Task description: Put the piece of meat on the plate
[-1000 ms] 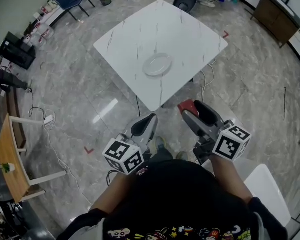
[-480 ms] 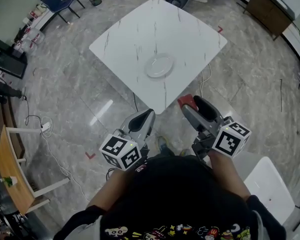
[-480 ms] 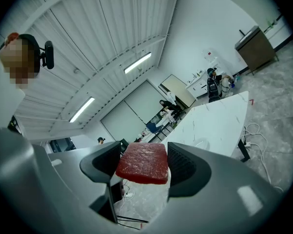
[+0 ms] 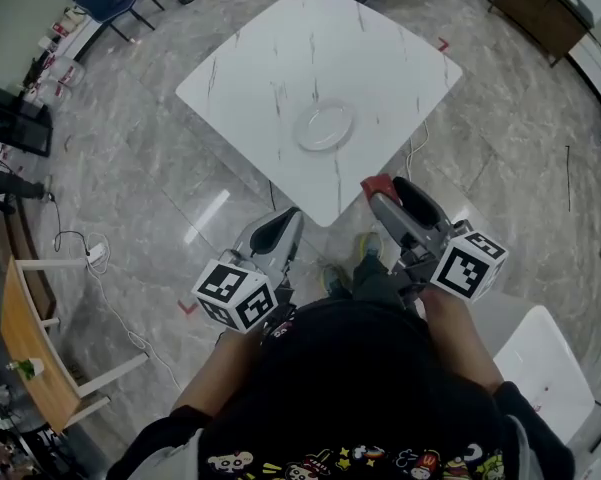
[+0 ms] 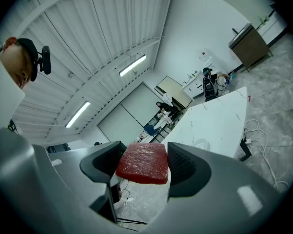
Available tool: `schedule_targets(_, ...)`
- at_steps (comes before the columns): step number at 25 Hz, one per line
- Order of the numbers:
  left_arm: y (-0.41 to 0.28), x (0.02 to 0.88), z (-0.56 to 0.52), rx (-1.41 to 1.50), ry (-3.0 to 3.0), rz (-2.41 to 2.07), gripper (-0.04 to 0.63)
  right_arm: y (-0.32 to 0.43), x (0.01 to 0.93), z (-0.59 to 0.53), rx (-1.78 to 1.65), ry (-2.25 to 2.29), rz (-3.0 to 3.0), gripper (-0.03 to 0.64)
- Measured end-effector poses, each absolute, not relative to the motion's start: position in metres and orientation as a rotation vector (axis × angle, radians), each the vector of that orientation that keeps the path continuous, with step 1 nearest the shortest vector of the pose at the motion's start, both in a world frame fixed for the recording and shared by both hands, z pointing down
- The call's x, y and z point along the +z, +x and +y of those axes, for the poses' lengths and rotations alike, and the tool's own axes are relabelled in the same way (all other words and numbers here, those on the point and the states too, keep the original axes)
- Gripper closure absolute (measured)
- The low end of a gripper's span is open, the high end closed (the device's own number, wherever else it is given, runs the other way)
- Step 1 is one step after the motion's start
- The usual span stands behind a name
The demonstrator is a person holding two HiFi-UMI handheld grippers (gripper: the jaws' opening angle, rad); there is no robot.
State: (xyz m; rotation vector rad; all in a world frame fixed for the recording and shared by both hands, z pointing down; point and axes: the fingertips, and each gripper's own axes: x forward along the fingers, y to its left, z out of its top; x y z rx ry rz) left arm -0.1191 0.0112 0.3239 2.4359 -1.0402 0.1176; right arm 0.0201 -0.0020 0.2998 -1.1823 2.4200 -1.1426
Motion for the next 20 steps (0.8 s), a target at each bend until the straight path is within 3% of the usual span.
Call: schedule_targets(20,-0.100,0.341,-0.080,0.126,2.314,-1.235,0.595,0.037,0.337,-0.124,-1.272,-0.995,2.509,0.291)
